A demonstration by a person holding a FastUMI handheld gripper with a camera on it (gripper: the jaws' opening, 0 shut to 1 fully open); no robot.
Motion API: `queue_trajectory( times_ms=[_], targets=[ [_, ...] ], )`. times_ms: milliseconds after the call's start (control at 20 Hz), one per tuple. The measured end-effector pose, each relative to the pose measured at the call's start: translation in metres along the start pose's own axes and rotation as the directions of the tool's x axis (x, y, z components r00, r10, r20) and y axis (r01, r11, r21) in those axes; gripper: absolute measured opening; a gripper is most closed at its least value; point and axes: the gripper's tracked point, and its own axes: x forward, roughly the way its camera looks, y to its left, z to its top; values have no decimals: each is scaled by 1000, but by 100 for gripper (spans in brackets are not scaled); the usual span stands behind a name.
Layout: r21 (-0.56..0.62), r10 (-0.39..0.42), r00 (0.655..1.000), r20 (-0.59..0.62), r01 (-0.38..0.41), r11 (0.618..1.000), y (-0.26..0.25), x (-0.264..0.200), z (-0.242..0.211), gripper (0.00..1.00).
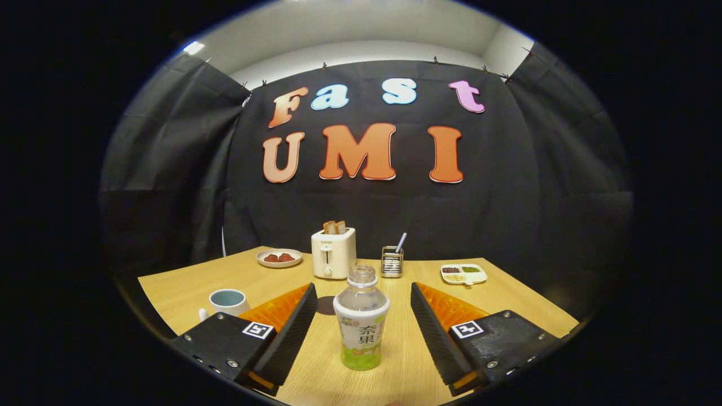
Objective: Take the bottle from table, then pour the juice into the cup, finally place the bottle on the coaster
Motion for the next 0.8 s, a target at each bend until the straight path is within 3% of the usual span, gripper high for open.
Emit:
queue_trajectory(
  times_ms=[350,600,800],
  targets=[
    [-8,-1,991,-132,0,1000,2,27,-70,97],
    [10,3,988,-152,-1,1000,7,39,-88,76],
    [20,-2,987,-159,5,1000,10,42,-92,66]
  ],
)
